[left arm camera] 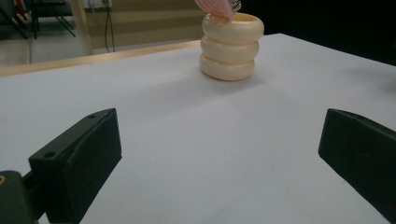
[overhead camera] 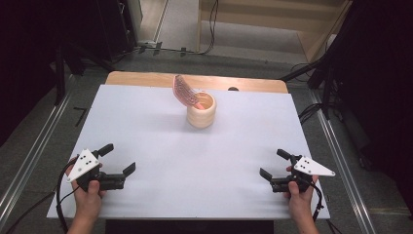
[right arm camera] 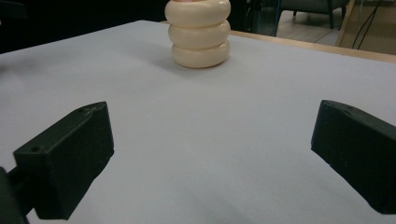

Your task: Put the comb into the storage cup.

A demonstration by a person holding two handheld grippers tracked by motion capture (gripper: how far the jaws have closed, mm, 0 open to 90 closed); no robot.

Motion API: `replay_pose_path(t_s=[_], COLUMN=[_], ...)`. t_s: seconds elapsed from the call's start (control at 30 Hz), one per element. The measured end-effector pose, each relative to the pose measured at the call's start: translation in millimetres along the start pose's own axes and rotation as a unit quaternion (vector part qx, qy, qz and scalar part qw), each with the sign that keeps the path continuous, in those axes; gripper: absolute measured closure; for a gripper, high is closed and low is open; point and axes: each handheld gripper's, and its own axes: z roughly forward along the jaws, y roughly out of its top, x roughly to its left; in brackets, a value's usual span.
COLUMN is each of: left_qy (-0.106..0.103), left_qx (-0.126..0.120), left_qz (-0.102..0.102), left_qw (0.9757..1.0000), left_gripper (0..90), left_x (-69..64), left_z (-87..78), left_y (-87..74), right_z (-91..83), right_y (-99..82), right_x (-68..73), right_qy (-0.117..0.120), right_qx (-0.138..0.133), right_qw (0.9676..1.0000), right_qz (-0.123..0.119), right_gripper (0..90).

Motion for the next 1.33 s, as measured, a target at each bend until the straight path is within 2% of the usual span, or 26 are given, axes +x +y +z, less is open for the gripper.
replay_pose_path(t_s=[0.1,0.33,0.53,0.63,0.77,0.87,1.03,1.2,1.33], left_qy=[0.006,0.021,0.035,0.039,0.032,0.037,0.041,0.035,0.039], left_qx=[0.003,0.005,0.004,0.002,-0.002,0.002,0.016,0.004,0.008], left_qz=[-0.003,0.009,0.012,-0.004,-0.024,-0.022,-0.006,-0.022,-0.028], left_qw=[1.0000,0.9997,0.9993,0.9992,0.9992,0.9990,0.9990,0.9991,0.9988], left_gripper=[0.0,0.0,0.0,0.0,0.0,0.0,0.0,0.0,0.0], left_x=[4.5,14.1,29.9,38.3,43.1,42.4,40.2,46.0,47.2], left_z=[-6.3,-25.6,-36.7,-37.0,-34.4,-32.4,-27.3,-27.9,-26.3], left_y=[-3.2,-9.3,-14.3,-17.9,-23.0,-24.1,-24.6,-24.7,-24.7], right_z=[0.4,-0.2,-1.3,-1.4,-2.2,-2.2,-1.1,-0.5,3.9], right_y=[0.1,-0.4,-1.1,-1.3,-1.7,-1.8,-1.8,-1.4,-0.2], right_x=[-0.1,-1.3,-2.8,-3.3,-4.1,-3.9,-3.0,-3.9,-2.4], right_qy=[-0.001,-0.003,-0.008,-0.011,-0.017,-0.019,-0.019,-0.013,-0.005], right_qx=[0.000,-0.001,-0.006,-0.007,-0.008,-0.006,-0.004,-0.005,0.002], right_qw=[1.0000,1.0000,0.9999,0.9998,0.9997,0.9996,0.9997,0.9998,1.0000], right_qz=[0.000,0.005,0.013,0.016,0.018,0.020,0.013,0.014,0.001], right_gripper=[0.0,0.0,0.0,0.0,0.0,0.0,0.0,0.0,0.0])
